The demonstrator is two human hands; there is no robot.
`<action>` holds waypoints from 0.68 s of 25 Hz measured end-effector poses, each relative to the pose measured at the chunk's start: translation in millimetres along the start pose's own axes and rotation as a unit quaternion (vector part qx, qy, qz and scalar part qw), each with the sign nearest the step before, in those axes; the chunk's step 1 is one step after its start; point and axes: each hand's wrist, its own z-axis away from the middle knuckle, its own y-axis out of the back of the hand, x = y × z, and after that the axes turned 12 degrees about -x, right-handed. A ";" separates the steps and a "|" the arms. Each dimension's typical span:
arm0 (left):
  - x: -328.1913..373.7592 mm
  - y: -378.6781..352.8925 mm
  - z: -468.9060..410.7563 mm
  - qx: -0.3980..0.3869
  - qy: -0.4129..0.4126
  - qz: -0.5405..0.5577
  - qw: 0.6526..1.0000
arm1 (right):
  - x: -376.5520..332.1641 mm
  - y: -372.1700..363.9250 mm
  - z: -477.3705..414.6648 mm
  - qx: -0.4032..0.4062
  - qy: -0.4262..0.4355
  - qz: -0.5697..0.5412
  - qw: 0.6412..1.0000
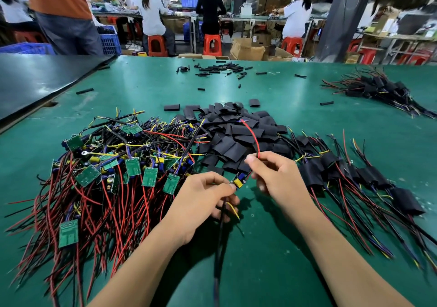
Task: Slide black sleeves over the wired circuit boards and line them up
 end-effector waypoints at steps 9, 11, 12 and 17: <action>3.3 0.8 1.8 -0.034 0.006 0.004 0.999 | -9.1 1.1 0.1 -0.073 -0.039 -0.146 0.986; 2.6 -2.8 2.6 0.010 -0.024 -0.107 0.994 | -10.6 2.0 2.0 -0.104 -0.030 -0.147 0.983; 2.4 -5.1 3.4 0.021 -0.046 -0.150 0.987 | -11.0 1.4 3.2 -0.121 -0.024 -0.147 0.981; 7.1 -6.4 6.3 -0.008 -0.044 -0.153 0.987 | -10.9 -1.4 1.7 -0.050 0.007 -0.137 0.989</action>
